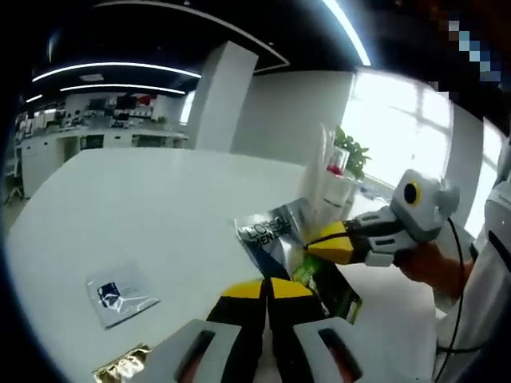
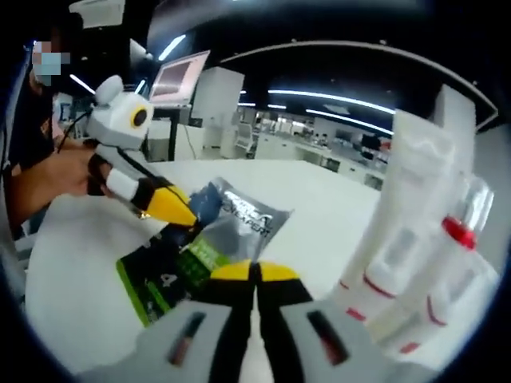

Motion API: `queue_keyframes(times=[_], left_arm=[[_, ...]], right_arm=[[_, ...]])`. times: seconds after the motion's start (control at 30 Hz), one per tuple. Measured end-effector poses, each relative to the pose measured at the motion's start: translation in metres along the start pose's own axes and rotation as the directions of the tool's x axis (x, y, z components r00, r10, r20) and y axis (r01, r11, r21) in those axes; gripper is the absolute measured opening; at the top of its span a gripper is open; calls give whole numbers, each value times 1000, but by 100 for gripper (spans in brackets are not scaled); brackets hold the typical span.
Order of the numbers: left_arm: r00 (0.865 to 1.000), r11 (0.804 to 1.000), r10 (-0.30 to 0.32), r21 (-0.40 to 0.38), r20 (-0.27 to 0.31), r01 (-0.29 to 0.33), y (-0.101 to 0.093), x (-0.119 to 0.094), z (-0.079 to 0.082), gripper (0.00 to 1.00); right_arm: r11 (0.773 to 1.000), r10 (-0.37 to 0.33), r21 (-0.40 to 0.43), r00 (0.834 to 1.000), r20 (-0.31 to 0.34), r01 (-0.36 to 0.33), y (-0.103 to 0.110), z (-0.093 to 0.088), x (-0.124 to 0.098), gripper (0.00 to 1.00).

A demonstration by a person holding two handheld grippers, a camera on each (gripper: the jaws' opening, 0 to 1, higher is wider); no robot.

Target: Arrange the skincare products in the storage area until every visible bottle or jar stands upright without overlapping.

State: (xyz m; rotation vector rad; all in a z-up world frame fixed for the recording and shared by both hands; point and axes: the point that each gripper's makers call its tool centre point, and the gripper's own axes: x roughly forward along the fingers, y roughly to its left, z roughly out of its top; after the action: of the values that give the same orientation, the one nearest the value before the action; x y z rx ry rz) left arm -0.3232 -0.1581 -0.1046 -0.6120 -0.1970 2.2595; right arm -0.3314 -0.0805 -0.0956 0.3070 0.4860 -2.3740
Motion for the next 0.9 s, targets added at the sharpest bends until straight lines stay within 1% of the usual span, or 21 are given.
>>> queue_keyframes(times=[0.07, 0.27, 0.43, 0.73, 0.8, 0.9], left_arm=[[1000, 1000, -4, 2, -10, 4, 1, 4, 0, 0], [999, 1000, -4, 14, -44, 5, 5, 14, -2, 0], [999, 1000, -13, -5, -52, 13, 7, 21, -3, 0], [997, 1000, -14, -18, -76, 13, 9, 31, -6, 0], [997, 1000, -14, -22, -82, 12, 9, 34, -7, 0], [996, 1000, -12, -22, -86, 11, 10, 37, -7, 0]], right_arm=[[1000, -11, -17, 1000, -13, 11, -3, -2, 0, 1], [999, -29, -25, 999, -41, 28, -7, -9, 2, 2], [999, -43, -22, 997, -62, 42, -11, -15, 2, 2], [997, -68, -36, 994, -91, 65, -18, -21, 2, 4], [997, -73, -47, 993, -97, 68, -18, -22, 1, 4], [993, -89, -89, 990, -112, 79, -20, -23, 0, 5]])
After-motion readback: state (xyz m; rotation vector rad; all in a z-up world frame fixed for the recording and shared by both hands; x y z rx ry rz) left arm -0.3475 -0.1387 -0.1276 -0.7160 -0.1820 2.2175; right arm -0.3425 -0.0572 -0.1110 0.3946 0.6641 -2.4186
